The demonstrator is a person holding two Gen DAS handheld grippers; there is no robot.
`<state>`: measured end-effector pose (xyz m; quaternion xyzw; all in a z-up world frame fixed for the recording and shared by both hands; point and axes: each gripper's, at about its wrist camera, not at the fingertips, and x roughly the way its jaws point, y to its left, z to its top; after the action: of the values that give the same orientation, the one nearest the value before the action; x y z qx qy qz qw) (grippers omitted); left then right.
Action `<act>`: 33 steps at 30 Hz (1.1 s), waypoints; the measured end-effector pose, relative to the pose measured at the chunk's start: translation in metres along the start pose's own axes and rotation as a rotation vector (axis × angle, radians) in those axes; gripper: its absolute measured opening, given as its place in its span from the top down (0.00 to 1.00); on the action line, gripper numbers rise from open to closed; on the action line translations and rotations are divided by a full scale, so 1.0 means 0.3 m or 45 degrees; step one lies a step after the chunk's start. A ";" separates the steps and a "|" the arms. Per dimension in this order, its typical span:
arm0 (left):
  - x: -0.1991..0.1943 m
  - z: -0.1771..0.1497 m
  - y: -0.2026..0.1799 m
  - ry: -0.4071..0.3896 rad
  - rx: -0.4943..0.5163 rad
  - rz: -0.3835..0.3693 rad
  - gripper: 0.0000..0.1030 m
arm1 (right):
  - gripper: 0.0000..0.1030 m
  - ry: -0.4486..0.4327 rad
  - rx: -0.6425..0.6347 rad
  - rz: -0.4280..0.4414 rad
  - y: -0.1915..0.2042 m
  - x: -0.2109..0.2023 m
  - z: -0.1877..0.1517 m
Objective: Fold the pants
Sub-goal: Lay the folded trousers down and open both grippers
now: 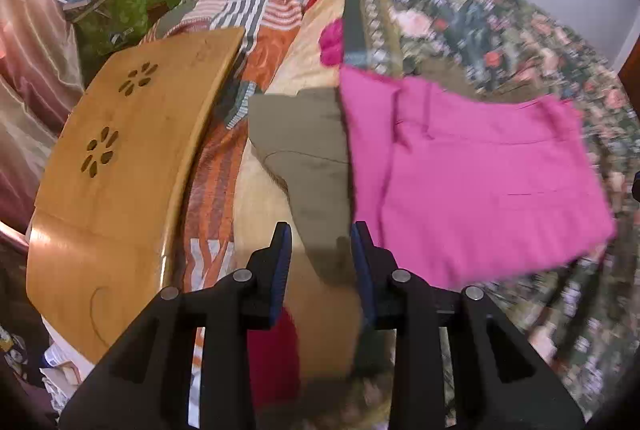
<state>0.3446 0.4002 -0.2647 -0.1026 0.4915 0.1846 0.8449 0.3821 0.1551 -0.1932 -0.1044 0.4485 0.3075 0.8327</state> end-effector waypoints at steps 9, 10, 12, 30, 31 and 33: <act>-0.572 -0.073 -0.142 -0.345 0.135 -0.132 0.69 | 0.68 -0.305 -0.002 0.097 0.107 -0.441 0.003; -0.631 -0.086 -0.158 -0.384 0.150 -0.145 0.69 | 0.68 -0.348 -0.011 0.105 0.128 -0.497 -0.003; -0.765 -0.127 -0.191 -0.477 0.181 -0.168 0.69 | 0.68 -0.449 -0.042 0.118 0.179 -0.623 -0.028; -1.517 -0.650 -0.286 -1.061 0.207 -0.243 0.57 | 0.68 -0.968 -0.170 0.180 0.440 -1.247 -0.421; -1.530 -0.672 -0.289 -1.077 0.205 -0.236 0.53 | 0.67 -0.971 -0.175 0.168 0.443 -1.250 -0.433; -1.552 -0.703 -0.290 -1.101 0.188 -0.235 0.38 | 0.54 -0.987 -0.170 0.146 0.448 -1.256 -0.456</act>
<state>0.0044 0.1479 0.0343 0.0011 0.0940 0.0989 0.9906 0.0533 0.0420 0.0476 -0.0093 0.0850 0.3987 0.9131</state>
